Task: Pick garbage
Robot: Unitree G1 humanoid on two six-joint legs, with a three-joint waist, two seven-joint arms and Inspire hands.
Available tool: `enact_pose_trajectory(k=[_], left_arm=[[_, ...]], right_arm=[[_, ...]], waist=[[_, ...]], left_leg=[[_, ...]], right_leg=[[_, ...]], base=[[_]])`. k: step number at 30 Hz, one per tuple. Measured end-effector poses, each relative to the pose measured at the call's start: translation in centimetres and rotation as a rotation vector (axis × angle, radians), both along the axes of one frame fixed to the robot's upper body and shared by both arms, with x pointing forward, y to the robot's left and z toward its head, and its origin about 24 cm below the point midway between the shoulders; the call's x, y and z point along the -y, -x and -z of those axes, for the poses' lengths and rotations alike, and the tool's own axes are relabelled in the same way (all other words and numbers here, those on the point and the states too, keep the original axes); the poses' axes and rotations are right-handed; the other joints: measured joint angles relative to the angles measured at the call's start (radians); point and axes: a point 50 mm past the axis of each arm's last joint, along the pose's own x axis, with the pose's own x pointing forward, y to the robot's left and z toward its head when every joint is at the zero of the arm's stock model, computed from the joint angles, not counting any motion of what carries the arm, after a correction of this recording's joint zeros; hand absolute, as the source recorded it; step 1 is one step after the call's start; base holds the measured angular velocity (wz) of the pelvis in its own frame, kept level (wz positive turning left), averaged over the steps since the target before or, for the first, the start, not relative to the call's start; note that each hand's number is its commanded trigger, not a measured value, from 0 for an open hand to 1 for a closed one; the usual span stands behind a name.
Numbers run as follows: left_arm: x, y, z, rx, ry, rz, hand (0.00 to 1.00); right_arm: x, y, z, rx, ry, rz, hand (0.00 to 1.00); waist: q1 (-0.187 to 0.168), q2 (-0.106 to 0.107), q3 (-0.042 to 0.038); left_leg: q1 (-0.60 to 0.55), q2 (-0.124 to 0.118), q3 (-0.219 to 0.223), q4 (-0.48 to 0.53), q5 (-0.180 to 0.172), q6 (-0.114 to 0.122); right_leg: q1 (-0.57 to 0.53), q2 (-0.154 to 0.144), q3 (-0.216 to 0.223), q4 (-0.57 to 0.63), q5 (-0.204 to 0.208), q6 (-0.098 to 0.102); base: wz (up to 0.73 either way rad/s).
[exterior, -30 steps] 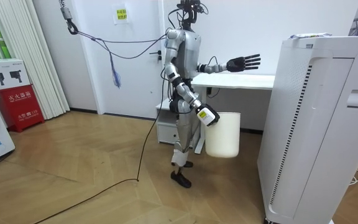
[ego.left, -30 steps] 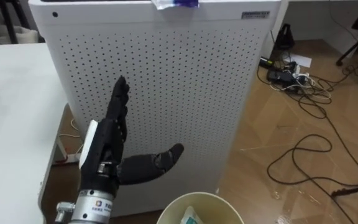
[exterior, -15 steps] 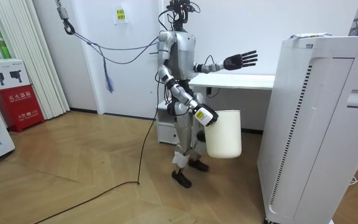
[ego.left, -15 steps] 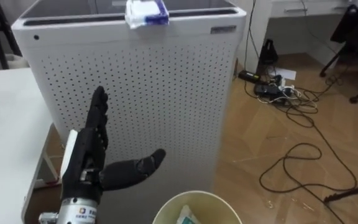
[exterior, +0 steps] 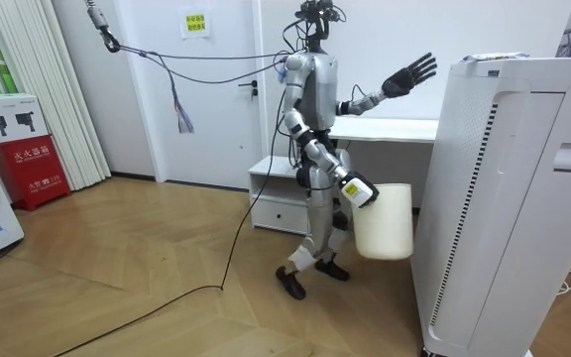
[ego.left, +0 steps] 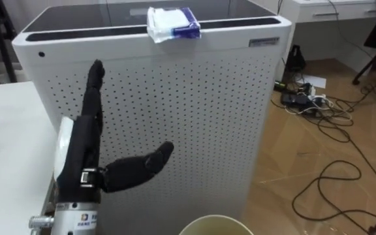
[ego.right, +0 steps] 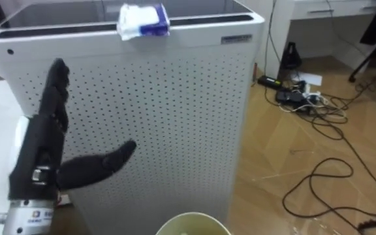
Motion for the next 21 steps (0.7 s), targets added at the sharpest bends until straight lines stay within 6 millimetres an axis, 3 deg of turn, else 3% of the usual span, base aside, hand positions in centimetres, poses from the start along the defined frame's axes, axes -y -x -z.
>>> enact_pose_trajectory(k=[2,3,4,5,8,16,21], left_arm=[[-0.1,-0.1,-1.3,0.085,-0.041,-0.036,0.00],[-0.1,0.0,-2.1,0.141,-0.062,-0.060,0.00],[-0.3,0.1,-2.7,0.186,-0.089,-0.090,0.00],[-0.2,0.1,-2.9,0.209,-0.112,-0.110,0.00],[0.1,0.6,-4.0,0.295,-0.167,-0.137,0.00],[1.4,1.2,-7.6,0.545,-0.280,-0.186,0.00],[1.5,1.3,-8.1,0.588,-0.281,-0.208,0.00]], right_arm=[[-0.1,-0.3,-0.3,0.028,-0.005,-0.005,1.00],[-0.2,-0.5,-0.5,0.045,-0.007,-0.007,1.00],[-0.2,-0.6,-0.5,0.049,-0.005,-0.012,1.00],[-0.1,-0.2,-0.4,0.040,0.000,-0.008,1.00],[-0.2,-0.2,-0.4,0.038,0.002,-0.014,1.00],[-0.3,-0.3,-0.5,0.041,0.008,-0.048,1.00],[-0.3,-0.3,-0.4,0.038,0.002,-0.058,1.00]], waist=[[-0.005,0.009,0.0039],[-0.012,0.012,0.0058],[-0.026,0.011,0.0048],[-0.032,0.021,-0.0094],[-0.032,0.025,-0.0133],[-0.023,0.026,-0.0128],[-0.022,0.029,-0.0110]], left_leg=[[0.010,0.002,-0.016,-0.015,-0.006,0.002],[0.009,0.002,-0.028,-0.021,-0.005,0.002],[0.013,-0.002,-0.040,-0.029,-0.006,0.003],[0.019,0.000,-0.067,-0.041,-0.007,0.000],[0.056,0.011,-0.100,-0.092,0.001,-0.014],[0.103,0.025,-0.118,-0.159,0.001,-0.017],[0.127,0.027,-0.111,-0.190,0.001,-0.017]], right_leg=[[-0.023,0.017,0.012,-0.077,-0.023,-0.002],[-0.037,0.030,0.006,-0.179,-0.021,-0.001],[-0.042,0.045,0.007,-0.288,0.046,-0.007],[-0.026,0.061,-0.010,-0.328,0.075,-0.017],[0.048,0.087,-0.042,-0.427,0.101,-0.024],[0.135,0.117,-0.053,-0.572,0.132,-0.027],[0.157,0.121,-0.046,-0.609,0.139,-0.026]], base=[[0.16],[0.41],[0.61],[0.42],[0.25],[0.06],[-0.06]])
